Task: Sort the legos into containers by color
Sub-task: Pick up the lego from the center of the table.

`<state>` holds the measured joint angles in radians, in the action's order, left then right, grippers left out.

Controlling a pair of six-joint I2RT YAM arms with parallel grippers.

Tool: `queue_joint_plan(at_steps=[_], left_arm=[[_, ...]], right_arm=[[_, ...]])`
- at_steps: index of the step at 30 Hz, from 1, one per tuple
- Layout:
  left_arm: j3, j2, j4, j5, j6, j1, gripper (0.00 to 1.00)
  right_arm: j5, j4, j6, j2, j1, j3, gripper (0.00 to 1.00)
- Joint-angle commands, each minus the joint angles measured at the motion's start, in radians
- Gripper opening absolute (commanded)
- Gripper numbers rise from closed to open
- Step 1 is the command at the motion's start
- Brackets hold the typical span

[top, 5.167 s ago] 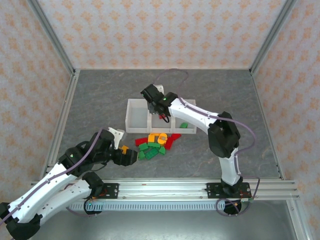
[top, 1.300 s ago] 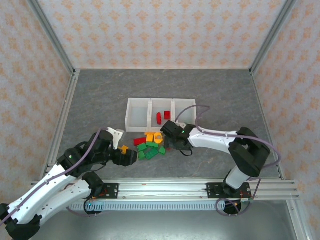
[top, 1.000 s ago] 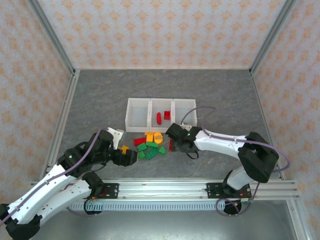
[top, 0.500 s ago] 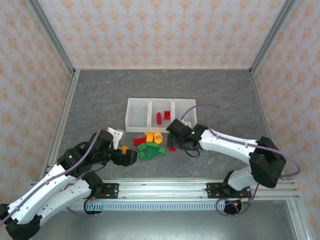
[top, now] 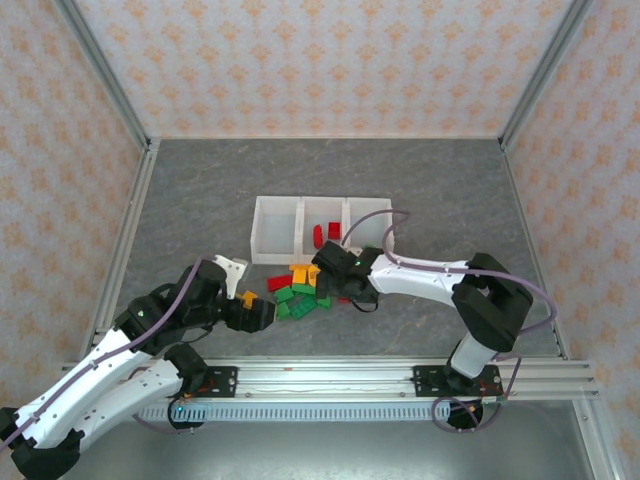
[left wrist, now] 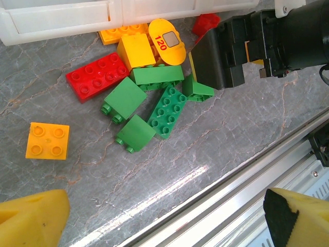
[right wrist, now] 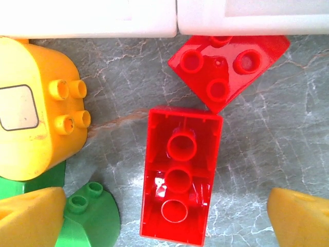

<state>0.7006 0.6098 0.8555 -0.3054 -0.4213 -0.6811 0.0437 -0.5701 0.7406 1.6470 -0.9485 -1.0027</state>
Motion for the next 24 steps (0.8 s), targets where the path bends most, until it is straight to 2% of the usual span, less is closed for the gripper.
queue_joint_plan(at_steps=[1, 14, 24], left_arm=[[0.018, -0.007, -0.018, 0.011, -0.007, -0.009, 0.99], [0.017, 0.001, -0.018, 0.011, -0.006, -0.009, 0.98], [0.017, 0.001, -0.018, 0.01, -0.008, -0.009, 0.99]], right_arm=[[-0.062, -0.025, -0.001, 0.02, -0.001, -0.017, 0.95], [-0.065, 0.005, -0.044, 0.002, 0.044, 0.01, 0.73], [-0.059, 0.039, -0.064, 0.052, 0.056, 0.01, 0.68]])
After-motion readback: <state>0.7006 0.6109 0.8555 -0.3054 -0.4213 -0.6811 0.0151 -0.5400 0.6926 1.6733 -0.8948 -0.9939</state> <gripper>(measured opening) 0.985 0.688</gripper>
